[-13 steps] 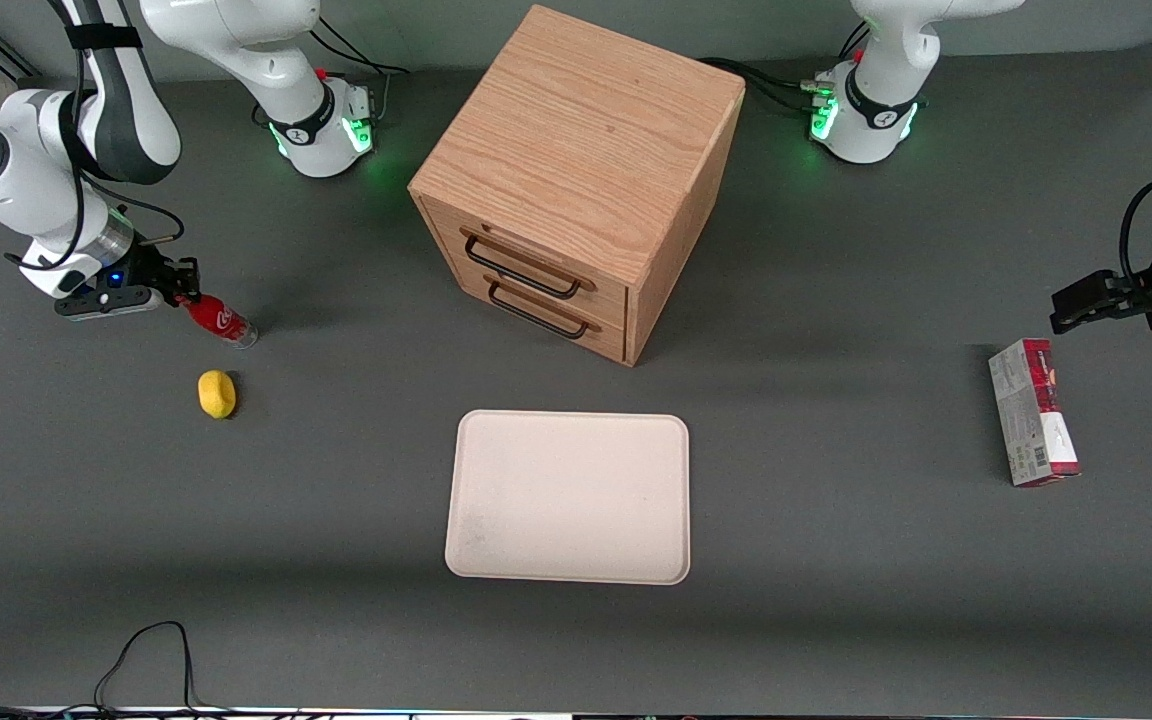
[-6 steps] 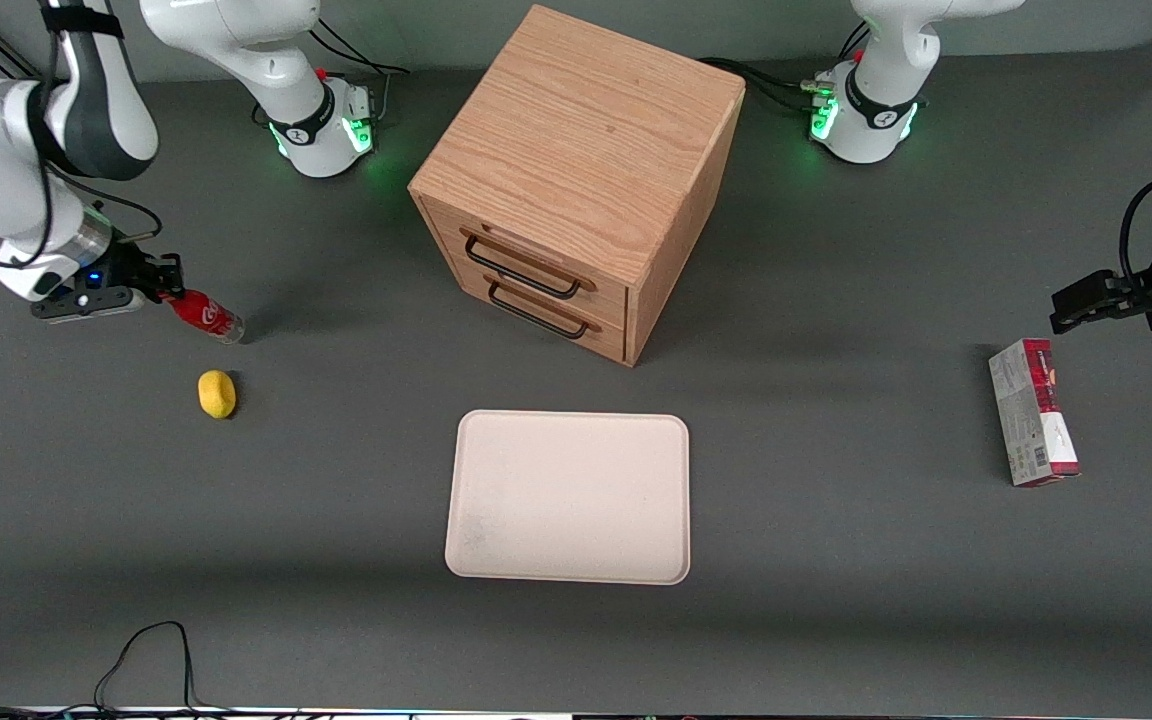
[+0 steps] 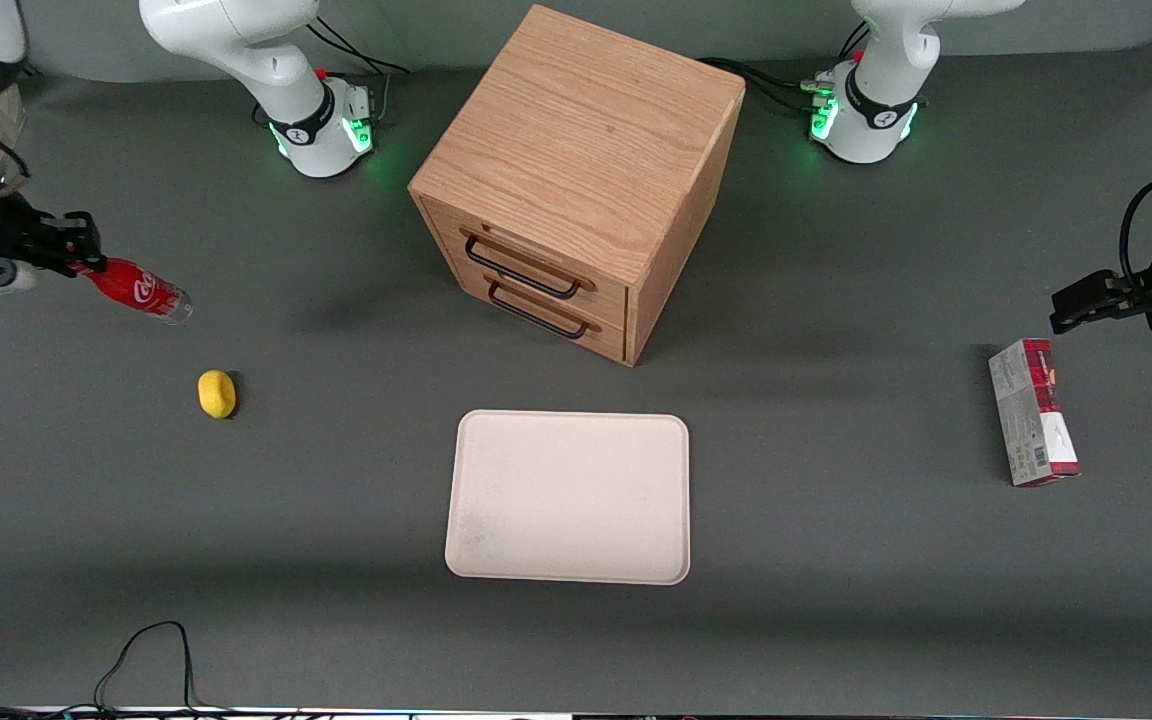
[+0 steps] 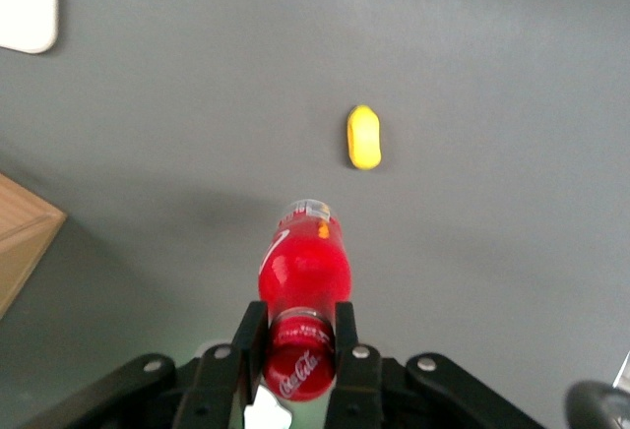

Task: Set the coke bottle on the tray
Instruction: 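Carry the held bottle over to the cream tray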

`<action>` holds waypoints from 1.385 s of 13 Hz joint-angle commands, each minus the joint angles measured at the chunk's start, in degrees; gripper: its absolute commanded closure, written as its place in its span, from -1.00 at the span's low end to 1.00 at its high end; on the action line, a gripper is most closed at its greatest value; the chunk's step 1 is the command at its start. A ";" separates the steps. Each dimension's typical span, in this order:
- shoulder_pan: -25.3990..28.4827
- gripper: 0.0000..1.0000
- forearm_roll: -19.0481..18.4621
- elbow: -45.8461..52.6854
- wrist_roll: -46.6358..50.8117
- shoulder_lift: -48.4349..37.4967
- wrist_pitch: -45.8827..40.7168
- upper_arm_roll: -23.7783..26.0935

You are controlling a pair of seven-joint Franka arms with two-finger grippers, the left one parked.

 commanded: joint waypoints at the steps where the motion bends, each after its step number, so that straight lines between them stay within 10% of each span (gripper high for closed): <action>1: 0.05 1.00 5.07 20.77 1.11 14.36 -9.17 -0.63; 8: 1.10 1.00 7.55 47.63 30.24 40.42 -7.44 13.75; 11: 1.28 1.00 7.46 51.12 45.37 47.59 7.37 20.53; 18: 6.02 1.00 1.66 51.21 52.01 57.88 21.40 20.55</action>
